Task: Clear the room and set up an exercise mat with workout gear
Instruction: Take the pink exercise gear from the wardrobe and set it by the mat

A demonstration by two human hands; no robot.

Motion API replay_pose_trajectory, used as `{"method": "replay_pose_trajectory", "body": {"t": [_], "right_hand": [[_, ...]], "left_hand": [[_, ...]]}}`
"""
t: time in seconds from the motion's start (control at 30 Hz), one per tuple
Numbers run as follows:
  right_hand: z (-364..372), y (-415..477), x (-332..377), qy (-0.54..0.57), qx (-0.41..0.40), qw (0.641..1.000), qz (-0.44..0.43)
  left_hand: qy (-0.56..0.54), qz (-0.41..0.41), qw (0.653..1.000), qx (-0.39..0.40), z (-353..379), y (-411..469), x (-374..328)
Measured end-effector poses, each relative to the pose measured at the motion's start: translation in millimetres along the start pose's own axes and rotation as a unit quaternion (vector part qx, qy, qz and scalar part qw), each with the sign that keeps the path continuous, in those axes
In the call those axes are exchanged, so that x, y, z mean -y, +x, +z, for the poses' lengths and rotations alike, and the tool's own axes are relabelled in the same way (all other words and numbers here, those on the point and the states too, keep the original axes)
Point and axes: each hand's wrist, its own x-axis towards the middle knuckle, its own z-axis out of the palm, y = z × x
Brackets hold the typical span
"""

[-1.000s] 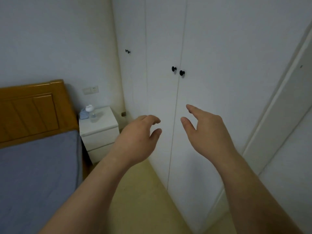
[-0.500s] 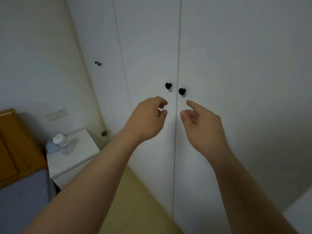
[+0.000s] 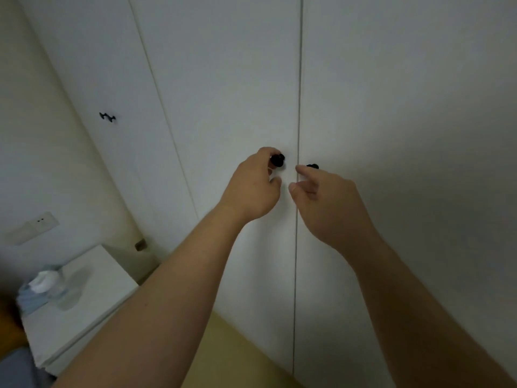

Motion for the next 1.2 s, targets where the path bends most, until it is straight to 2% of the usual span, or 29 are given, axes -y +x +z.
{"method": "replay_pose_trajectory", "body": {"t": [0.17,0.33,0.53,0.63,0.9,1.2], "right_hand": [[10,-8,15,-0.047,-0.064,0.996,0.032],[26,-20,36,-0.077,-0.121,0.988,0.051],[66,-27,73,0.029,-0.053,0.997,0.040],[86,-36,89,0.094,-0.079,0.991,0.045],[118,-63,133,0.142,-0.116,0.981,0.057],[174,-74,196,0.226,-0.054,0.972,0.044]], "left_hand": [[-0.042,0.016,0.999,0.027,-14,-6,7],[-0.073,0.044,0.996,0.007,-32,-35,21],[-0.107,0.004,0.993,-0.044,-61,-77,45],[-0.110,-0.002,0.993,-0.047,-77,-91,55],[-0.142,-0.011,0.988,-0.067,-121,-127,87],[-0.238,-0.056,0.964,-0.101,-190,-161,146]]}}
